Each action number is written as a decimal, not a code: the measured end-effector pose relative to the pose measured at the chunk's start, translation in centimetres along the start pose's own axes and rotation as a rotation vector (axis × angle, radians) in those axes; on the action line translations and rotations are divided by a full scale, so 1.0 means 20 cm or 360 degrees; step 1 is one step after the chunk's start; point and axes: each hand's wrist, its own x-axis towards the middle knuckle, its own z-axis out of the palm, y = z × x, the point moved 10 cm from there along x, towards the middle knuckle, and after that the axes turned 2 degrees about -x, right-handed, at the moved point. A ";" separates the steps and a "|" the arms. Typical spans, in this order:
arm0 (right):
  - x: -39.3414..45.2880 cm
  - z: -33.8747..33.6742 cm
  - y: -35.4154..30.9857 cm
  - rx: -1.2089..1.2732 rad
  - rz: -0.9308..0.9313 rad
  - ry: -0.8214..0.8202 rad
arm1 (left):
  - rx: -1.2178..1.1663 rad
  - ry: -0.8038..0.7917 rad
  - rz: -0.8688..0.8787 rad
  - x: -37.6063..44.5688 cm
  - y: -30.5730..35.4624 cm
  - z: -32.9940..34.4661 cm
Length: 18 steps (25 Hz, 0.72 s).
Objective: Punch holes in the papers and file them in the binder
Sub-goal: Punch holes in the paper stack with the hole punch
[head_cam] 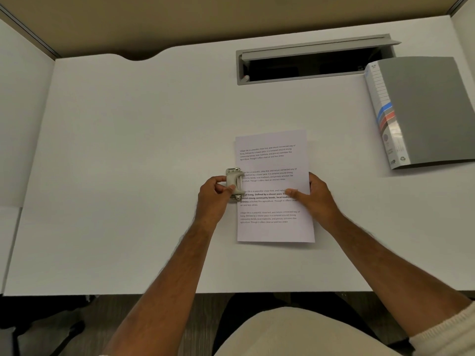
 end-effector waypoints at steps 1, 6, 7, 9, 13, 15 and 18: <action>0.00 0.01 0.00 -0.0003 0.0000 -0.0002 | -0.0003 -0.0002 -0.0002 0.00 0.00 0.00; 0.01 0.03 -0.01 -0.0021 0.0015 0.0009 | -0.0043 -0.0037 -0.0012 0.02 -0.01 0.01; 0.01 0.03 -0.01 -0.0029 0.0019 0.0016 | -0.0054 -0.0052 -0.0007 0.02 -0.01 0.01; 0.01 0.02 -0.01 -0.0046 0.0016 0.0026 | -0.0059 -0.0073 -0.0013 0.03 0.00 0.01; 0.01 0.02 -0.01 -0.0031 0.0015 0.0031 | -0.0097 -0.0021 -0.0020 0.10 0.01 -0.01; 0.01 0.02 0.00 -0.0021 0.0019 0.0029 | -0.0092 0.0015 -0.0018 0.15 0.03 -0.01; 0.02 0.02 0.01 -0.0014 0.0031 0.0029 | -0.0046 0.0047 0.0023 0.21 0.10 0.01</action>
